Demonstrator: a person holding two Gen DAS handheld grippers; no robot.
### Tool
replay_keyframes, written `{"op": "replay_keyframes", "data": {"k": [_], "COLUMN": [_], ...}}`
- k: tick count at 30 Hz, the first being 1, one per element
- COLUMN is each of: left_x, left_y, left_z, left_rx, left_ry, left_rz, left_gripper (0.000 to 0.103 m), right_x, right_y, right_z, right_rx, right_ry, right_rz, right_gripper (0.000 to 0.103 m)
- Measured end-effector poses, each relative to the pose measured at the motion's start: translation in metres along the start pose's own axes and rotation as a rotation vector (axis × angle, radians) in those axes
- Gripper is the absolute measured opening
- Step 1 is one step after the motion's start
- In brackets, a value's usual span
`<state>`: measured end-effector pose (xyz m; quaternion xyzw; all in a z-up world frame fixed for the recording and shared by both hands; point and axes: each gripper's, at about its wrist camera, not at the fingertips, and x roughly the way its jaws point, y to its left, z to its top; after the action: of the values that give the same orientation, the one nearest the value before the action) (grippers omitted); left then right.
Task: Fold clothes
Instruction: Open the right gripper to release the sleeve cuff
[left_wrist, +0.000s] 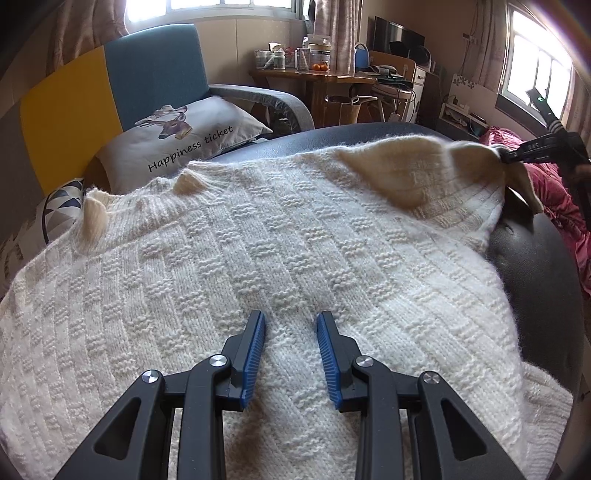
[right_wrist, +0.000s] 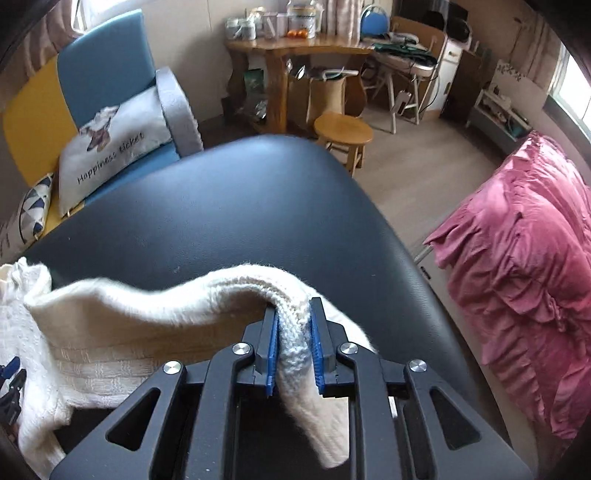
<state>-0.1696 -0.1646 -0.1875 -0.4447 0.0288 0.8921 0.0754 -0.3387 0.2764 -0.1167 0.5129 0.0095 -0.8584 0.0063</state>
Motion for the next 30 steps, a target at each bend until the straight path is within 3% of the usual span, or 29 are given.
{"op": "replay_keyframes", "data": {"k": [3, 7, 10, 12, 17, 19, 22, 25, 30], "left_x": [0.0, 0.0, 0.0, -0.001, -0.003, -0.006, -0.017, -0.023, -0.015], "left_y": [0.001, 0.0, -0.001, -0.001, 0.0, 0.005, 0.032, 0.055, 0.061], "left_z": [0.001, 0.001, 0.0, 0.0, -0.001, 0.0, 0.009, 0.027, 0.065], "left_rx": [-0.004, 0.001, 0.003, 0.004, -0.021, -0.048, -0.183, -0.259, -0.203], "left_ry": [0.002, 0.0, -0.001, -0.002, -0.005, -0.008, -0.045, -0.081, -0.098], "left_rz": [-0.005, 0.001, 0.005, 0.006, -0.02, -0.049, -0.112, -0.123, -0.062], "left_gripper": [0.03, 0.03, 0.03, 0.03, 0.029, 0.029, 0.029, 0.029, 0.026], "right_x": [-0.011, -0.05, -0.071, -0.075, -0.065, -0.052, -0.035, -0.028, -0.021], "right_y": [-0.004, -0.008, 0.001, 0.014, 0.099, 0.138, 0.182, 0.214, 0.239], "right_z": [0.0, -0.001, -0.006, -0.009, -0.024, -0.031, -0.038, -0.044, -0.048], "right_rx": [-0.024, -0.058, -0.112, -0.141, -0.343, -0.417, -0.469, -0.499, -0.508], "right_ry": [-0.035, -0.148, -0.172, -0.171, -0.121, -0.098, -0.062, -0.048, -0.031], "right_rz": [-0.04, -0.004, -0.003, 0.079, 0.229, 0.242, 0.308, 0.361, 0.415], "right_gripper": [0.037, 0.037, 0.037, 0.037, 0.037, 0.037, 0.037, 0.037, 0.037]}}
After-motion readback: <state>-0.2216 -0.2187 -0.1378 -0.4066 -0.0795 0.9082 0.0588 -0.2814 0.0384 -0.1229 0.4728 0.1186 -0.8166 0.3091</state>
